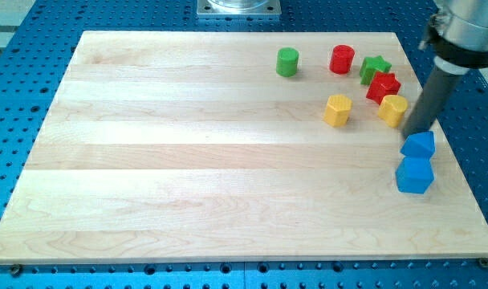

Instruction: Slide the heart at right to the hexagon

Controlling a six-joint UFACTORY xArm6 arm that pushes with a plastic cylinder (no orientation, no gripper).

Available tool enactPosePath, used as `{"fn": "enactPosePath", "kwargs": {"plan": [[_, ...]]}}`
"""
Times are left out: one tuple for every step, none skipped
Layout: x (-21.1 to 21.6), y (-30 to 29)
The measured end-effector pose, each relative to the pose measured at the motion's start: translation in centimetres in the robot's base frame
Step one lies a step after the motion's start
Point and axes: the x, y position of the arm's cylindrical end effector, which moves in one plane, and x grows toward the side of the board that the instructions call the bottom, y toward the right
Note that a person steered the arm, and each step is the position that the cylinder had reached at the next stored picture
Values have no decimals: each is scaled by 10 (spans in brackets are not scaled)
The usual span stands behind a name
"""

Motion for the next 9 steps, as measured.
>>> {"fn": "enactPosePath", "kwargs": {"plan": [[-29,3],[-40,-46],[-14,-73],[18,-91],[-19,-119],[-27,-134],[-16,-149],[-9,-126],[-17,-90]]}}
